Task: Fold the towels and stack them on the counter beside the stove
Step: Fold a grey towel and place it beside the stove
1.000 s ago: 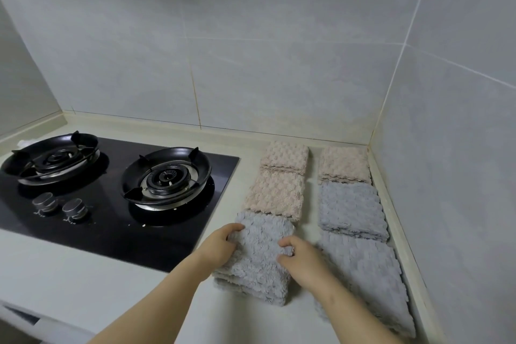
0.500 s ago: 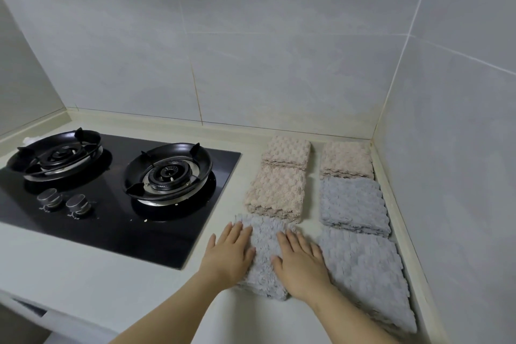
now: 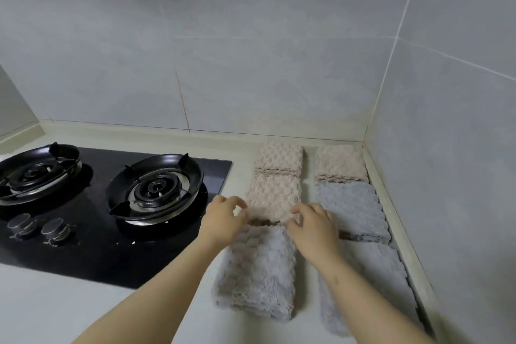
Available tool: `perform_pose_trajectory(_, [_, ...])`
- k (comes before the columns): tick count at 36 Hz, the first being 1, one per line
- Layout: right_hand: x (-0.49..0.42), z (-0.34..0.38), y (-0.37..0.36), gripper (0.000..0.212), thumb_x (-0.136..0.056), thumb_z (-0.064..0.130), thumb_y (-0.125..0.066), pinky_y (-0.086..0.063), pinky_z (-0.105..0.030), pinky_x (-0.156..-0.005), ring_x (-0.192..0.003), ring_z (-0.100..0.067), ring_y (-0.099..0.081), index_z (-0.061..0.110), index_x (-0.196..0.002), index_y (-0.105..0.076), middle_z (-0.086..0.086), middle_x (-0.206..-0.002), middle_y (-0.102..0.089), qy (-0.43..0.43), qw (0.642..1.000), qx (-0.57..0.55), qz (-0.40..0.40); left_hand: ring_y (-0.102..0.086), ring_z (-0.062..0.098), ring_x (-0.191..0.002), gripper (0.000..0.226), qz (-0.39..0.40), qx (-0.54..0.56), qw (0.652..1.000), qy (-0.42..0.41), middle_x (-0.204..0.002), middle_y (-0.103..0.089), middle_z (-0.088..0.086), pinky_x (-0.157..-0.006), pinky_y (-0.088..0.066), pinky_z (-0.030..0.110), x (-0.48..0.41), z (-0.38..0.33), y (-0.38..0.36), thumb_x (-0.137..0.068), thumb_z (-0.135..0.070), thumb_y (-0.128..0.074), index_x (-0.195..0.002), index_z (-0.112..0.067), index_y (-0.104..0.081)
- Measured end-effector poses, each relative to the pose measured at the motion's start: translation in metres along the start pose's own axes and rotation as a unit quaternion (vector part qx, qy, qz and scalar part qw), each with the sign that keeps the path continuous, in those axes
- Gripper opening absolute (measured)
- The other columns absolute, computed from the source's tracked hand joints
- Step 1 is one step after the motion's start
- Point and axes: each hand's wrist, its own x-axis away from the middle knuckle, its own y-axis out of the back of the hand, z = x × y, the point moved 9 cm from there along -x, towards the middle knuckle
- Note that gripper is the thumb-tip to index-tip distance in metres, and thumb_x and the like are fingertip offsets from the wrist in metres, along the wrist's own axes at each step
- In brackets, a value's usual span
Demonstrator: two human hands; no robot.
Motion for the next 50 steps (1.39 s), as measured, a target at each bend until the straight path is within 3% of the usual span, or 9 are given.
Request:
perform_pose_trajectory(6, [-0.026, -0.024, 0.01, 0.032, -0.094, 0.03, -0.046, -0.03, -0.028, -0.103, -0.128, -0.02, -0.033, 0.024, -0.125, -0.052, 0.003, -0.138, -0.041, -0.066, 0.998, 0.01, 0.023, -0.053, 0.023, -0.112, 0.03, 0.044, 0.086, 0.995, -0.012, -0.134, -0.047, 0.008, -0.084, -0.041, 0.025, -0.052, -0.021, 0.002, -0.096, -0.02, -0.045, -0.123, -0.014, -0.055])
perform_pose_trajectory(11, [-0.049, -0.055, 0.022, 0.031, -0.094, 0.028, -0.044, -0.034, -0.03, -0.102, -0.126, -0.021, -0.037, 0.022, -0.124, -0.051, 0.002, -0.137, -0.042, -0.12, 0.993, 0.002, 0.016, -0.047, 0.025, -0.121, 0.033, 0.058, 0.12, 0.991, -0.006, -0.142, -0.041, 0.009, -0.083, -0.037, 0.025, -0.089, -0.033, -0.002, -0.097, -0.019, -0.044, -0.129, -0.013, -0.049])
perform_pose_trajectory(23, [-0.13, -0.094, 0.045, 0.041, -0.094, 0.025, -0.044, -0.03, -0.027, -0.104, -0.131, -0.019, -0.035, 0.022, -0.134, -0.045, 0.002, -0.142, -0.041, -0.127, 0.991, 0.034, -0.007, -0.053, 0.024, -0.088, 0.041, 0.031, 0.165, 0.985, 0.048, -0.137, -0.043, 0.014, -0.07, -0.044, 0.029, -0.182, -0.045, -0.025, -0.098, -0.016, -0.039, -0.138, -0.014, -0.039])
perform_pose_trajectory(29, [-0.161, -0.131, 0.036, 0.041, -0.091, 0.022, -0.048, -0.033, -0.034, -0.107, -0.13, -0.019, -0.037, 0.021, -0.133, -0.048, 0.002, -0.141, -0.042, -0.154, 0.987, -0.006, -0.034, -0.042, 0.037, -0.123, 0.052, 0.054, 0.165, 0.978, 0.116, -0.15, -0.024, 0.011, -0.098, -0.043, 0.05, -0.226, -0.024, -0.054, -0.097, -0.026, -0.04, -0.146, -0.023, -0.025])
perform_pose_trajectory(37, [-0.19, -0.147, 0.051, 0.039, -0.092, 0.022, -0.044, -0.02, -0.031, -0.108, -0.132, -0.019, -0.025, 0.027, -0.131, -0.048, 0.006, -0.143, -0.038, -0.174, 0.979, 0.019, -0.106, -0.044, 0.035, -0.124, 0.06, 0.077, 0.189, 0.967, 0.155, -0.142, -0.041, 0.016, -0.101, -0.036, 0.037, -0.249, -0.027, -0.088, -0.094, -0.018, -0.049, -0.146, -0.008, -0.022])
perform_pose_trajectory(41, [-0.19, -0.143, 0.052, 0.032, -0.091, 0.024, -0.046, -0.021, -0.029, -0.1, -0.126, -0.017, -0.03, 0.027, -0.122, -0.054, 0.008, -0.135, -0.047, -0.166, 0.978, 0.043, -0.12, -0.052, 0.027, -0.098, 0.06, 0.087, 0.22, 0.961, 0.139, -0.113, -0.051, 0.009, -0.084, -0.041, 0.03, -0.249, -0.043, -0.099, -0.092, -0.015, -0.052, -0.145, -0.009, -0.025])
perform_pose_trajectory(44, [-0.183, -0.14, 0.059, 0.03, -0.087, 0.024, -0.054, -0.018, -0.03, -0.092, -0.123, -0.019, -0.034, 0.02, -0.116, -0.053, 0.003, -0.126, -0.054, -0.171, 0.969, 0.038, -0.177, -0.052, 0.027, -0.098, 0.065, 0.098, 0.222, 0.961, 0.135, -0.125, -0.05, 0.014, -0.084, -0.041, 0.031, -0.247, -0.049, -0.107, -0.091, -0.018, -0.053, -0.147, -0.01, -0.021])
perform_pose_trajectory(46, [-0.179, -0.139, 0.064, 0.04, -0.083, 0.023, -0.057, -0.019, -0.035, -0.099, -0.13, -0.024, -0.031, 0.016, -0.122, -0.049, -0.003, -0.131, -0.053, -0.166, 0.964, 0.03, -0.207, -0.054, 0.031, -0.1, 0.068, 0.102, 0.215, 0.962, 0.134, -0.123, -0.052, 0.015, -0.086, -0.043, 0.035, -0.245, -0.049, -0.108, -0.091, -0.02, -0.053, -0.148, -0.01, -0.018])
perform_pose_trajectory(50, [-0.188, -0.135, 0.042, 0.05, -0.093, 0.04, -0.041, -0.01, -0.041, -0.112, -0.142, -0.023, -0.009, 0.031, -0.14, -0.03, 0.009, -0.151, -0.03, -0.122, 0.988, 0.077, -0.053, -0.053, 0.033, -0.111, 0.067, 0.108, 0.192, 0.967, 0.125, -0.135, -0.046, 0.015, -0.092, -0.045, 0.037, -0.24, -0.051, -0.1, -0.092, -0.025, -0.053, -0.148, -0.012, -0.017])
